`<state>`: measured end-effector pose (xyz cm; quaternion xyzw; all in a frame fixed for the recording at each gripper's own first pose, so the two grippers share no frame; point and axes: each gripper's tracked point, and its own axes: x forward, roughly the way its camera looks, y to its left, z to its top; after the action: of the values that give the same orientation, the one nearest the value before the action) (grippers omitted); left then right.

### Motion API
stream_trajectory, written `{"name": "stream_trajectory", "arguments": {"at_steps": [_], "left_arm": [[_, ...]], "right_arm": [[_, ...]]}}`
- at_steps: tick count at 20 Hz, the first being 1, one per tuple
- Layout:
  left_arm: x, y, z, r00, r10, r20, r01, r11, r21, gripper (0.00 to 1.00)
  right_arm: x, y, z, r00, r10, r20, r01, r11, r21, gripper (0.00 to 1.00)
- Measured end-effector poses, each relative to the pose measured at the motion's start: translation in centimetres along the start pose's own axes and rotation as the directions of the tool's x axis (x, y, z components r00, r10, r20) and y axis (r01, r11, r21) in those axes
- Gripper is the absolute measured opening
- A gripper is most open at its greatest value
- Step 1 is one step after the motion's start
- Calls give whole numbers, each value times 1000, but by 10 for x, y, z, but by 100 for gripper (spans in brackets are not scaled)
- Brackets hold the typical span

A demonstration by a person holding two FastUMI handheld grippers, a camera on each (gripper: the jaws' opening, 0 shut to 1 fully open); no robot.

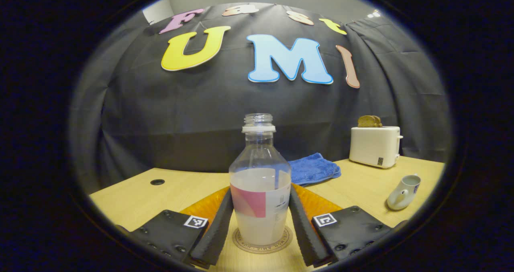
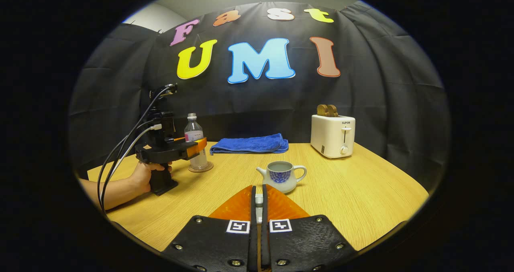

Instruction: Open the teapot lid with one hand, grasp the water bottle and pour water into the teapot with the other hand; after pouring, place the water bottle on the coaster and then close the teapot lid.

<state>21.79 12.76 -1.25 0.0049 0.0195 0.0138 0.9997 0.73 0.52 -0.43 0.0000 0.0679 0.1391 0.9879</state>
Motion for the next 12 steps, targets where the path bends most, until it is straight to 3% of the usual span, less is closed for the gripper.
{"name": "stream_trajectory", "arguments": {"at_steps": [5, 9, 12], "left_arm": [[1, 1, 0, 1000, -1, -1, 1, 1000, -7, 87], [-5, 3, 1, 1000, 6, -2, -6, 1000, -7, 100], [-12, 3, 7, 1000, 13, 8, -13, 1000, 6, 100]], "right_arm": [[-1, 0, 2, 1000, -5, 4, 5, 1000, 3, 4], [-2, 2, 2, 1000, -4, 3, 4, 1000, -2, 4], [-5, 4, 1, 1000, 4, -4, -4, 1000, 0, 4]]}}
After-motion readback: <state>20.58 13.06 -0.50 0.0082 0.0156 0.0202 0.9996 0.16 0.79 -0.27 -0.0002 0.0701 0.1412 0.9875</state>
